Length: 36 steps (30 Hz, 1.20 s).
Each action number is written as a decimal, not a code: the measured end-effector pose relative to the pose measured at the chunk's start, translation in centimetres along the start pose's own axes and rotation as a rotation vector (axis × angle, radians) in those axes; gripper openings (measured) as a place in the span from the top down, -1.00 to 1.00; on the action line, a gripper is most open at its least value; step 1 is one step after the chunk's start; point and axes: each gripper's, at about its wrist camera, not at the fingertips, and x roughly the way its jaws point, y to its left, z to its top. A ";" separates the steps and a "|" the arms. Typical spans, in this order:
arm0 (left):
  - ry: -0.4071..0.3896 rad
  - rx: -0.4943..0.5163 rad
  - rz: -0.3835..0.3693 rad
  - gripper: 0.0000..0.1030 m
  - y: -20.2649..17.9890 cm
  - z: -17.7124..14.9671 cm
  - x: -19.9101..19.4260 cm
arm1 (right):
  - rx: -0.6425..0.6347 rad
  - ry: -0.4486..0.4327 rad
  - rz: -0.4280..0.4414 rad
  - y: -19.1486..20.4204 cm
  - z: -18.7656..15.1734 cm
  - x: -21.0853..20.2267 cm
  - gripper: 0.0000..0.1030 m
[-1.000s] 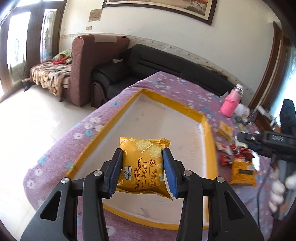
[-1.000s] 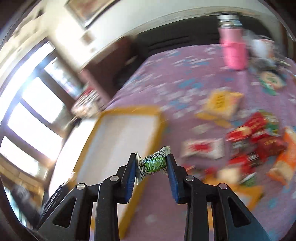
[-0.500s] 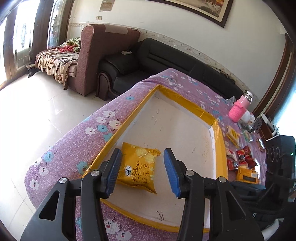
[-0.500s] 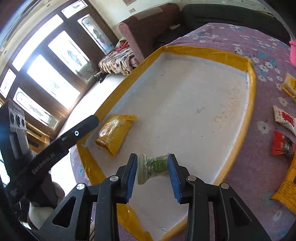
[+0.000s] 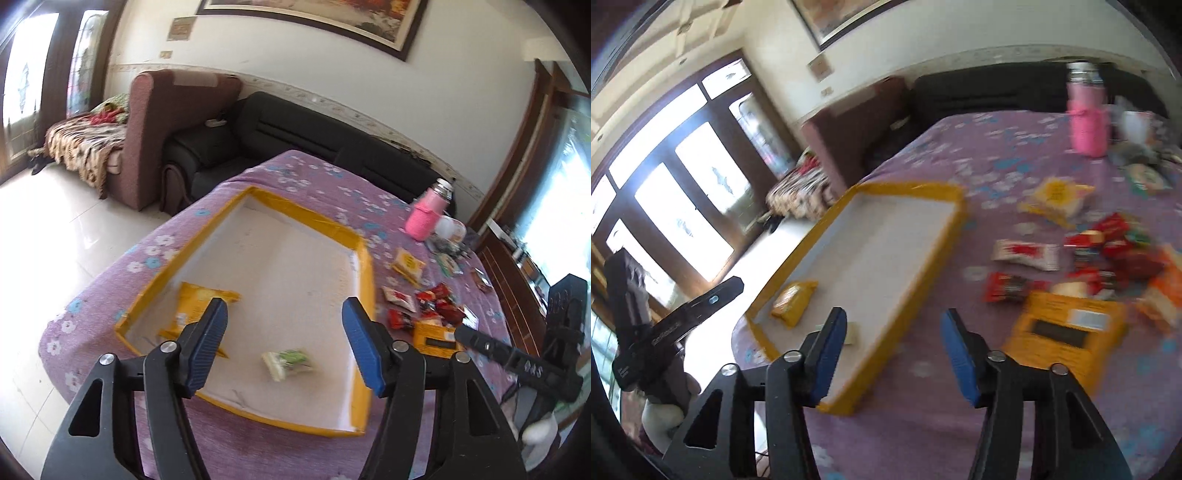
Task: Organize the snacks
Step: 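Open the left gripper over the tray while the right gripper drops the green sweet there, then grasp the orange biscuit pack with the left gripper while the right gripper grasps a green packet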
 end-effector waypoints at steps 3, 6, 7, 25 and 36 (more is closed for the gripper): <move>0.027 0.038 -0.041 -0.26 -2.3 -0.8 0.3 | 0.078 -0.026 -0.079 -4.8 -0.5 -2.5 -0.12; 0.060 0.079 -0.069 -0.26 -4.7 -1.6 1.0 | 0.144 -0.032 -0.102 -8.0 -1.3 -3.4 -0.12; 0.074 0.098 -0.080 -0.26 -5.6 -1.9 1.4 | 0.160 -0.033 -0.109 -8.9 -1.5 -3.4 -0.12; 0.196 0.185 -0.130 -0.26 -11.5 -3.5 5.8 | 0.162 0.107 0.146 -10.4 -4.4 0.4 0.67; 0.310 0.187 -0.195 -0.26 -14.0 -5.3 7.6 | 0.021 0.235 0.188 -9.3 -7.8 -2.0 0.21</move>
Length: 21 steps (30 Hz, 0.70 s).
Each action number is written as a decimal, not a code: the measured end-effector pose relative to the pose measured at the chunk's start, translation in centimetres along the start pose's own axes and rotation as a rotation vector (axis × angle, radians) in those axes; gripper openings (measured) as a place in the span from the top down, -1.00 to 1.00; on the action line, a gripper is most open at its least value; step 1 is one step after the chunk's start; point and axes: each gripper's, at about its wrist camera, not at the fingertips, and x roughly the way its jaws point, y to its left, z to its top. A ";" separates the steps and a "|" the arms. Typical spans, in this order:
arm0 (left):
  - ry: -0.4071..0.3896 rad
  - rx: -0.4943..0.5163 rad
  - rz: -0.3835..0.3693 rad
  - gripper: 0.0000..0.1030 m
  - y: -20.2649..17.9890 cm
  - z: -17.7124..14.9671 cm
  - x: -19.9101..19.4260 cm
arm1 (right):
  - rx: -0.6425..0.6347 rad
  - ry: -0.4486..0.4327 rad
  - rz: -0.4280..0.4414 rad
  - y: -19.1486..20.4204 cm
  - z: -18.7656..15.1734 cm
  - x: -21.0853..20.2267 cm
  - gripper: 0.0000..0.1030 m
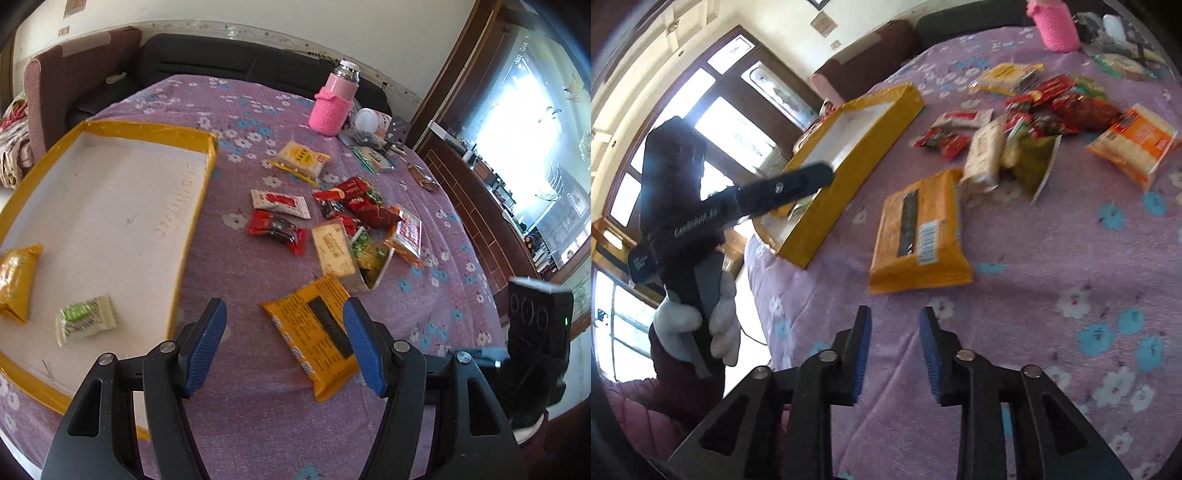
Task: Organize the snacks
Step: 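Grasp the orange biscuit pack with the left gripper while the right gripper grasps a green packet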
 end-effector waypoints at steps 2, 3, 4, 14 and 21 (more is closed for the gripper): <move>0.027 -0.006 -0.012 -0.26 -0.5 -0.5 0.6 | 0.032 -0.069 -0.072 -1.1 1.2 -0.9 0.06; 0.049 0.000 -0.012 -0.26 -1.0 -0.8 1.3 | 0.039 -0.103 -0.110 -1.5 1.9 -1.2 -0.05; 0.069 0.003 -0.004 -0.26 -1.4 -1.2 1.8 | 0.045 -0.150 -0.168 -2.2 3.0 -1.3 -0.10; 0.094 -0.018 0.031 -0.26 -2.8 -2.4 4.8 | 0.073 -0.207 -0.229 -5.3 7.4 2.6 -0.14; 0.084 -0.023 0.054 -0.38 -3.3 -1.4 7.2 | 0.092 -0.214 -0.206 -6.0 6.8 3.0 0.38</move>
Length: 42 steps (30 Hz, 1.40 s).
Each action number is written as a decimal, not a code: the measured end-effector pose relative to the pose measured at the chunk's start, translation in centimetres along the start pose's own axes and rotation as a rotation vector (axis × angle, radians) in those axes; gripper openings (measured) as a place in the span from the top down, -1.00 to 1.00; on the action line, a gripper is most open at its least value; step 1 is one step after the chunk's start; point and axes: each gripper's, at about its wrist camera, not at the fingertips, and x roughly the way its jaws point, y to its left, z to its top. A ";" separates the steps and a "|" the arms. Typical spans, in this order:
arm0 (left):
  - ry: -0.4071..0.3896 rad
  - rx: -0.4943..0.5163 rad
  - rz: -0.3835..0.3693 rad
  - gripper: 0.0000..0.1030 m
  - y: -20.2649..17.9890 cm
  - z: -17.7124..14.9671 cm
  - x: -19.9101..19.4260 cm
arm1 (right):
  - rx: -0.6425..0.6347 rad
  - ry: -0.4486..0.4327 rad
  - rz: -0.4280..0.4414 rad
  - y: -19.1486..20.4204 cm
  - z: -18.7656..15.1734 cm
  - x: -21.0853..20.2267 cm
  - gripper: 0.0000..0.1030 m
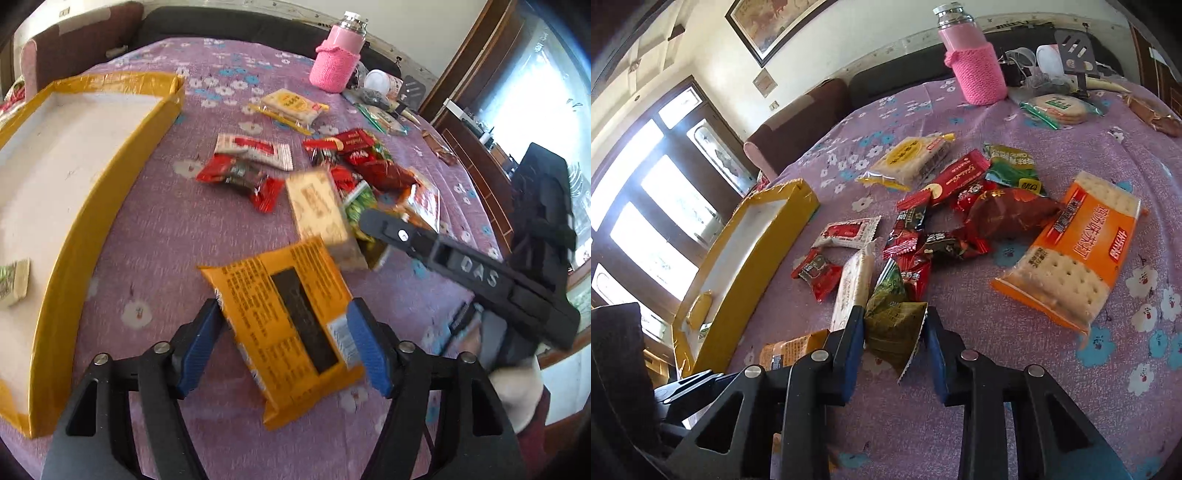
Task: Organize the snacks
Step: 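Grasp the orange biscuit pack with the left gripper while the right gripper grasps a green packet, then place the orange pack in the tray with the left gripper while the right gripper drops the green packet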
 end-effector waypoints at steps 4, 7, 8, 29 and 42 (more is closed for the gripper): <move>-0.004 0.041 0.044 -0.51 -1.1 0.5 0.8 | 0.048 -0.025 0.007 -1.4 0.1 -0.9 0.38; -0.009 0.093 0.097 -0.60 -2.1 0.4 1.5 | 0.073 -0.035 0.012 -2.1 0.3 -1.3 0.38; -0.013 0.122 0.126 -0.61 -2.6 0.3 1.7 | 0.085 -0.035 0.010 -2.4 0.3 -1.2 0.38; -0.249 -0.020 0.141 -0.37 9.3 4.1 -12.7 | 0.037 -0.171 0.003 2.1 2.3 -6.5 0.39; -0.196 -0.108 0.297 -0.37 21.8 8.1 -9.9 | -0.128 0.113 0.188 19.7 2.9 4.9 0.40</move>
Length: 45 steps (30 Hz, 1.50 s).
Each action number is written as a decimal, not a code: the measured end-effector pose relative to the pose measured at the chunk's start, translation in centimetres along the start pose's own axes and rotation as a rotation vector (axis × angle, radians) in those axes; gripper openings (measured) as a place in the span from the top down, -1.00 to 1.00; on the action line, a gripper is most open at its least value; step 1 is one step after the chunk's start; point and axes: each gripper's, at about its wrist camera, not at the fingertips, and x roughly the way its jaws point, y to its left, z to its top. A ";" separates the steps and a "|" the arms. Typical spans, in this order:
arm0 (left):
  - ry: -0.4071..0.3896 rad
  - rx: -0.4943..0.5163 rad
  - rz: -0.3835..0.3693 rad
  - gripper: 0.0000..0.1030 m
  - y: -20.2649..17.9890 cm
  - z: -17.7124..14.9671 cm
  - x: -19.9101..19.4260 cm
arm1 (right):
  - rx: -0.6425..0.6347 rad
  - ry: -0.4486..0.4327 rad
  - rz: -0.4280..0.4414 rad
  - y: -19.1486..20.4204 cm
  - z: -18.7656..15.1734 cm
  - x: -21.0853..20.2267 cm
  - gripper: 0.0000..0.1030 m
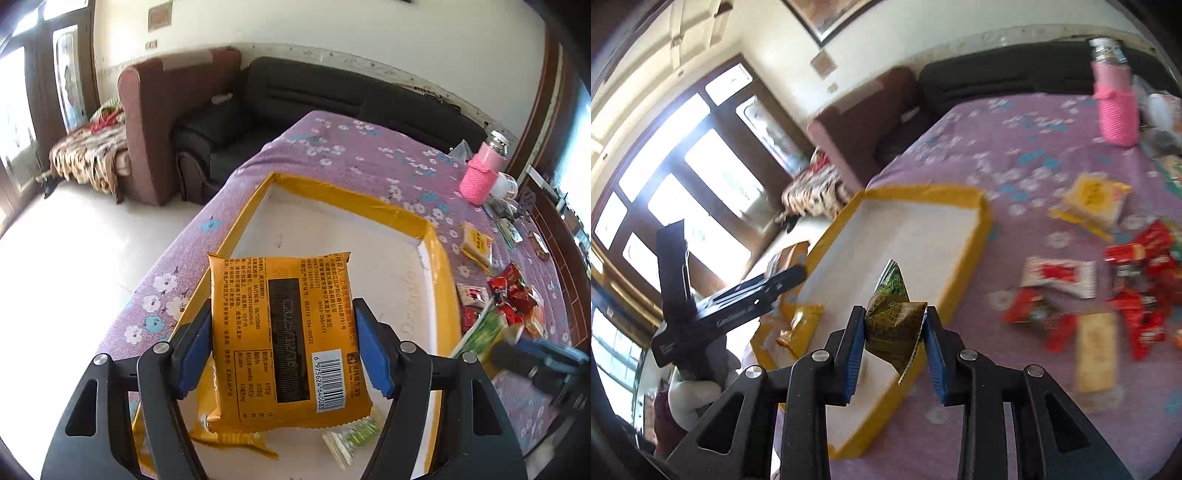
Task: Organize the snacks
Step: 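Place the orange pack in the tray with the left gripper while the right gripper drops the green packet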
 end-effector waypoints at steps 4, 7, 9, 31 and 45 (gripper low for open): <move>0.028 -0.030 -0.032 -0.37 1.2 0.9 1.8 | -0.020 0.066 -0.019 1.8 0.3 4.5 0.40; 0.048 -0.039 -0.035 -0.37 1.7 1.3 3.0 | -0.020 0.103 -0.031 2.3 0.6 7.0 0.40; 0.072 -0.057 -0.043 -0.37 2.0 1.5 3.8 | -0.021 0.132 -0.036 2.5 0.6 8.4 0.40; -0.114 -0.153 -0.145 -0.45 0.6 -1.1 -7.4 | -0.143 -0.069 -0.096 4.6 -2.0 -0.8 0.14; -0.227 -0.039 -0.109 -0.49 -8.1 -6.5 -12.2 | 0.043 -0.181 -0.197 -2.9 -7.2 -10.1 0.05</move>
